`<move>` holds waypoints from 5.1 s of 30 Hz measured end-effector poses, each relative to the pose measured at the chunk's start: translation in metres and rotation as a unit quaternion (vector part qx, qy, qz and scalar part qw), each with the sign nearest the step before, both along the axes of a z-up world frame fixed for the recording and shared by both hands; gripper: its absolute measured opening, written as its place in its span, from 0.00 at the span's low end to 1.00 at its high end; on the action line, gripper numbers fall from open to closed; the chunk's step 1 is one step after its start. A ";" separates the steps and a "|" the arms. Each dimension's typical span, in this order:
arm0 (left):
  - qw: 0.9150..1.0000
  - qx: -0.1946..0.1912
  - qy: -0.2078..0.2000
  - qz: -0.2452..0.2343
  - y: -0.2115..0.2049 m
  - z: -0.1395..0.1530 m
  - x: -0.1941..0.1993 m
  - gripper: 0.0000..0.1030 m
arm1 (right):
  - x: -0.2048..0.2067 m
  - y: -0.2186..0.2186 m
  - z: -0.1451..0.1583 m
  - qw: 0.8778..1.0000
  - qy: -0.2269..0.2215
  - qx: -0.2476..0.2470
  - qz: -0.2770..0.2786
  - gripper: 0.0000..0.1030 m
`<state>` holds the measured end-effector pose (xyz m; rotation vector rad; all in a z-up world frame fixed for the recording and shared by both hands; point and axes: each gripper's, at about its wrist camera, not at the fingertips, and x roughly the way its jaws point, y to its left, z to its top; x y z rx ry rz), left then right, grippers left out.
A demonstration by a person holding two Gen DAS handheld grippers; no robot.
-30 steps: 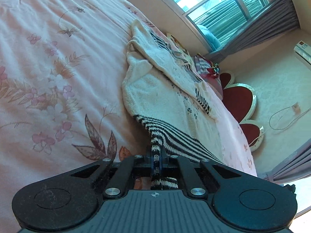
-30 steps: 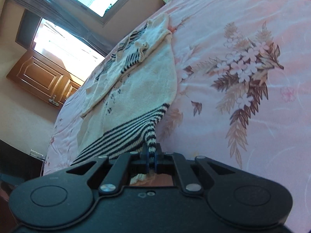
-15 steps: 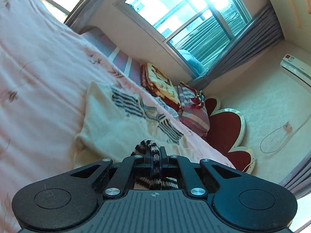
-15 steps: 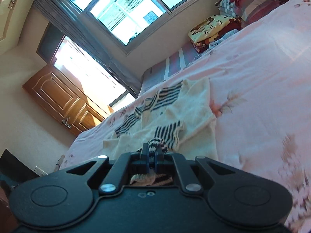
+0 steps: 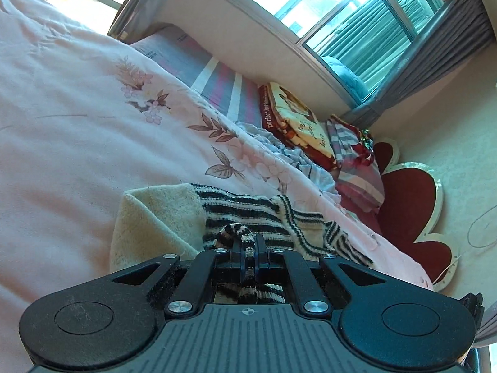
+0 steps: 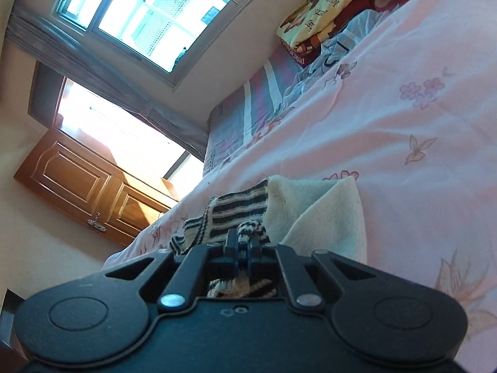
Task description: Fold small clothes
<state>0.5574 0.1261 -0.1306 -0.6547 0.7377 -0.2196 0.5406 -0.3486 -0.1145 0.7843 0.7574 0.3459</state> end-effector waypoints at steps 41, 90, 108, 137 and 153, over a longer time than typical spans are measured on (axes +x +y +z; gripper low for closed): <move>0.963 0.263 -0.046 0.020 -0.050 0.005 -0.012 0.05 | 0.016 0.068 0.004 0.941 -0.090 -0.324 0.026 0.06; 0.945 0.319 -0.064 -0.007 -0.076 0.016 -0.104 0.73 | -0.068 0.070 0.009 0.910 -0.116 -0.394 0.064 0.58; 0.945 0.317 -0.077 -0.028 -0.122 0.019 -0.149 0.79 | -0.127 0.149 0.017 0.874 -0.171 -0.432 0.141 0.37; 0.966 0.248 -0.075 -0.002 -0.082 0.009 -0.194 0.83 | -0.170 0.091 0.014 0.895 -0.102 -0.428 0.068 0.41; 0.956 0.285 -0.063 0.003 -0.100 0.007 -0.189 0.83 | -0.166 0.088 0.016 0.907 -0.088 -0.409 0.052 0.43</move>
